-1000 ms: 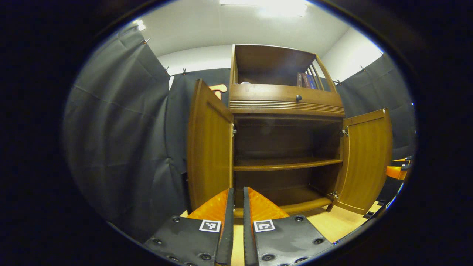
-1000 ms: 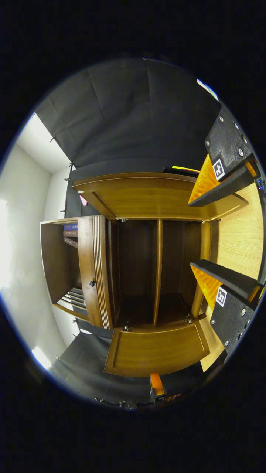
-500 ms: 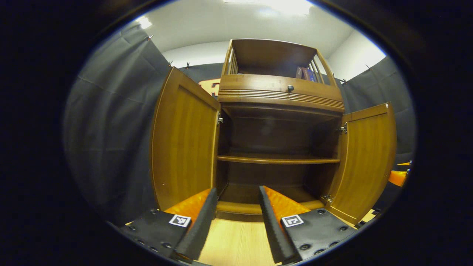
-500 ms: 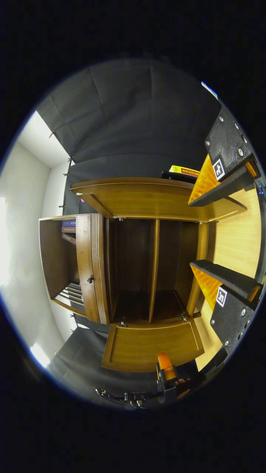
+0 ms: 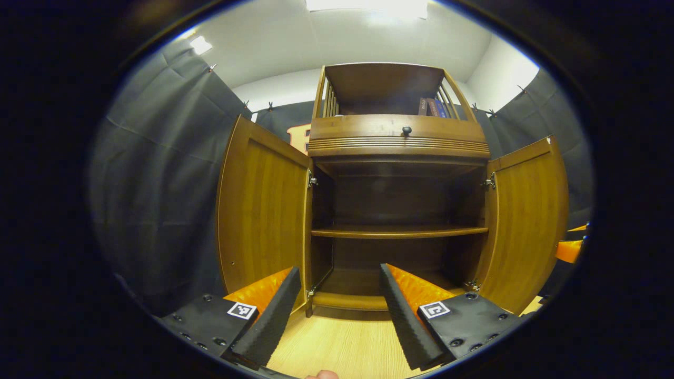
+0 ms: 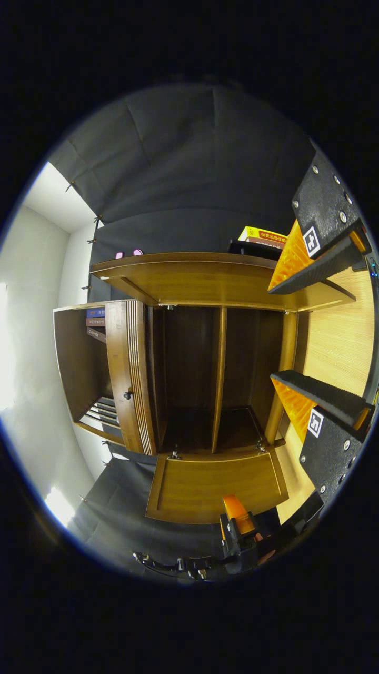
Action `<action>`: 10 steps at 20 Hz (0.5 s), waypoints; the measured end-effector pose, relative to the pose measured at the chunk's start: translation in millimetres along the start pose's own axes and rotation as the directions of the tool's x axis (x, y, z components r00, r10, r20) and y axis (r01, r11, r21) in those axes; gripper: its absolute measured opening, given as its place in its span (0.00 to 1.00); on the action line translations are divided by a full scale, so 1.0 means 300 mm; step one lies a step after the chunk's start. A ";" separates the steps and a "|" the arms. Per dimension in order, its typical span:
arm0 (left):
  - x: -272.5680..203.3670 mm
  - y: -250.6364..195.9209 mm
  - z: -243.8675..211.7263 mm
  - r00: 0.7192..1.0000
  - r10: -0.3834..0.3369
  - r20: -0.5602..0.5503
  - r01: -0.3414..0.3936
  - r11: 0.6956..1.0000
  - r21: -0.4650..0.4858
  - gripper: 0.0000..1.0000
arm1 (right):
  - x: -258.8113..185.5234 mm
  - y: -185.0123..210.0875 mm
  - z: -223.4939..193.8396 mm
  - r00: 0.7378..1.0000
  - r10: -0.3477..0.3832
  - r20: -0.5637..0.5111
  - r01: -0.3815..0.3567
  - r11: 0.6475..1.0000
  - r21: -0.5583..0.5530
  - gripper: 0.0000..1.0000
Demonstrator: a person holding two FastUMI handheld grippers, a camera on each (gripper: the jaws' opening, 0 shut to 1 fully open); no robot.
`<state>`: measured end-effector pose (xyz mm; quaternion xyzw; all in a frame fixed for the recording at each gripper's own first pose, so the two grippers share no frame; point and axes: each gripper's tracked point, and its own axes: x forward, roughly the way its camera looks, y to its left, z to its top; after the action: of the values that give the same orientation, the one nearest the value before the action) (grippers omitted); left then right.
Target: Open the right door of the double-door shoe cabinet with the right hand, and open the left door with the left hand.
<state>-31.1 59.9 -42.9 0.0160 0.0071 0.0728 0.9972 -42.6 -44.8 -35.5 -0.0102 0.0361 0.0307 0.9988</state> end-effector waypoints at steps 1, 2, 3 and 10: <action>-0.005 -0.016 0.001 1.000 -0.006 0.000 0.006 1.000 0.006 0.96 | 0.001 0.001 -0.007 1.000 0.005 -0.003 -0.005 1.000 -0.003 0.89; -0.006 -0.027 -0.002 1.000 -0.008 -0.003 0.008 1.000 0.013 0.98 | 0.000 0.000 -0.014 1.000 0.008 -0.007 -0.008 1.000 -0.006 0.89; -0.009 -0.037 -0.004 1.000 -0.011 -0.005 0.011 1.000 0.018 0.98 | -0.002 -0.001 -0.017 1.000 0.011 -0.008 -0.011 1.000 -0.005 0.89; 0.002 -0.069 0.009 1.000 -0.025 0.004 0.025 1.000 0.018 0.98 | -0.002 -0.026 -0.011 1.000 0.009 0.000 -0.009 1.000 0.010 0.89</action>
<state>-27.6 39.4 -40.8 0.0251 0.0060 0.0603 0.9978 -42.9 -52.7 -38.6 -0.0050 0.0363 0.0350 0.9987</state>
